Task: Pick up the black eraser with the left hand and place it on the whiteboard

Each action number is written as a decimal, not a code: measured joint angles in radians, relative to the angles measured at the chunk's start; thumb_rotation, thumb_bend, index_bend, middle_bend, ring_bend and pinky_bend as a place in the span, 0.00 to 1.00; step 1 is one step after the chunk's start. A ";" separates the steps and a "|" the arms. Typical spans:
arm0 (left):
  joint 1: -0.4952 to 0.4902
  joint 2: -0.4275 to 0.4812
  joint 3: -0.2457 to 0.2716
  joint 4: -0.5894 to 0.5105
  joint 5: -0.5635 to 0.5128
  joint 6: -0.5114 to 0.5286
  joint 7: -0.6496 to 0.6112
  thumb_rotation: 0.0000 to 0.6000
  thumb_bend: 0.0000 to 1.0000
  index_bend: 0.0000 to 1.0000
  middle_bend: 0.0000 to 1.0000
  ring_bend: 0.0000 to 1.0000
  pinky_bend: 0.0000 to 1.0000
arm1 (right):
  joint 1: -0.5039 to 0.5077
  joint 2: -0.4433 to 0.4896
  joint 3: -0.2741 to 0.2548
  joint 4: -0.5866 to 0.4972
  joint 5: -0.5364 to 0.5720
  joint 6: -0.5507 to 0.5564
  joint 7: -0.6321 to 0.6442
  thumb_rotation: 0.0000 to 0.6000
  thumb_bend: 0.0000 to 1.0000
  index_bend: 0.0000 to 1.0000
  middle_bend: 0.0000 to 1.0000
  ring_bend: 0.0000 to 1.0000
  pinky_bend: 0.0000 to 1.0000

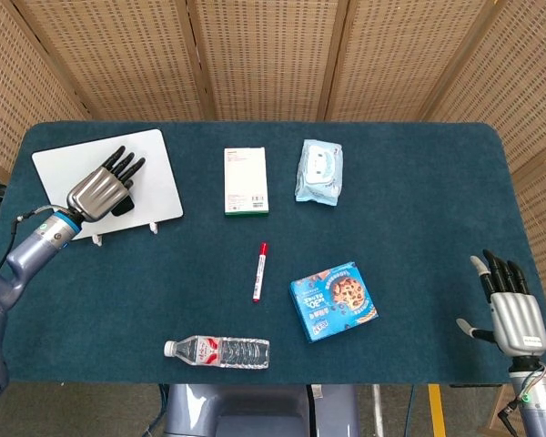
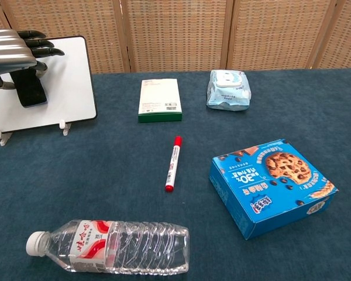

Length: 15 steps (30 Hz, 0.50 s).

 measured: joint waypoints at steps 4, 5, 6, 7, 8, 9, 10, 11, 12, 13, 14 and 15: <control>0.002 -0.003 0.002 0.006 -0.002 0.001 0.001 1.00 0.30 0.51 0.00 0.00 0.00 | 0.001 -0.002 0.001 0.000 0.001 0.001 -0.004 1.00 0.05 0.03 0.00 0.00 0.00; 0.002 -0.004 0.003 0.007 -0.003 0.001 0.001 1.00 0.30 0.51 0.00 0.00 0.00 | 0.001 -0.002 0.001 -0.001 0.001 0.001 -0.005 1.00 0.05 0.03 0.00 0.00 0.00; 0.003 -0.005 0.003 0.009 -0.004 0.000 0.001 1.00 0.30 0.51 0.00 0.00 0.00 | 0.001 -0.003 0.001 -0.001 0.000 0.002 -0.005 1.00 0.05 0.03 0.00 0.00 0.00; 0.003 -0.005 0.003 0.009 -0.004 0.000 0.002 1.00 0.30 0.51 0.00 0.00 0.00 | 0.001 -0.003 0.001 -0.002 -0.001 0.003 -0.006 1.00 0.05 0.03 0.00 0.00 0.00; 0.004 -0.005 0.004 0.010 -0.005 0.000 0.002 1.00 0.30 0.51 0.00 0.00 0.00 | 0.001 -0.003 0.001 -0.002 -0.001 0.004 -0.006 1.00 0.05 0.03 0.00 0.00 0.00; 0.005 -0.006 0.004 0.011 -0.005 -0.001 0.004 1.00 0.30 0.51 0.00 0.00 0.00 | 0.001 -0.003 0.001 -0.003 -0.002 0.004 -0.007 1.00 0.05 0.03 0.00 0.00 0.00; 0.006 -0.006 0.005 0.012 -0.006 -0.002 0.005 1.00 0.29 0.51 0.00 0.00 0.00 | 0.001 -0.004 0.001 -0.003 -0.003 0.005 -0.007 1.00 0.05 0.03 0.00 0.00 0.00; 0.007 -0.006 0.005 0.012 -0.007 -0.002 0.005 1.00 0.29 0.51 0.00 0.00 0.00 | 0.001 -0.004 0.001 -0.003 -0.003 0.005 -0.008 1.00 0.05 0.03 0.00 0.00 0.00; 0.009 -0.007 0.005 0.013 -0.008 -0.003 0.006 1.00 0.28 0.51 0.00 0.00 0.00 | 0.001 -0.004 0.001 -0.003 -0.003 0.005 -0.009 1.00 0.05 0.03 0.00 0.00 0.00; 0.010 -0.007 0.005 0.014 -0.009 -0.004 0.008 1.00 0.27 0.51 0.00 0.00 0.00 | 0.001 -0.005 0.001 -0.003 -0.004 0.005 -0.009 1.00 0.05 0.03 0.00 0.00 0.00; 0.012 -0.008 0.005 0.015 -0.009 -0.005 0.011 1.00 0.26 0.50 0.00 0.00 0.00 | 0.001 -0.005 0.001 -0.003 -0.005 0.006 -0.009 1.00 0.05 0.03 0.00 0.00 0.00; 0.014 -0.008 0.006 0.016 -0.011 -0.008 0.014 1.00 0.26 0.50 0.00 0.00 0.00 | 0.001 -0.006 0.001 -0.003 -0.006 0.008 -0.009 1.00 0.05 0.03 0.00 0.00 0.00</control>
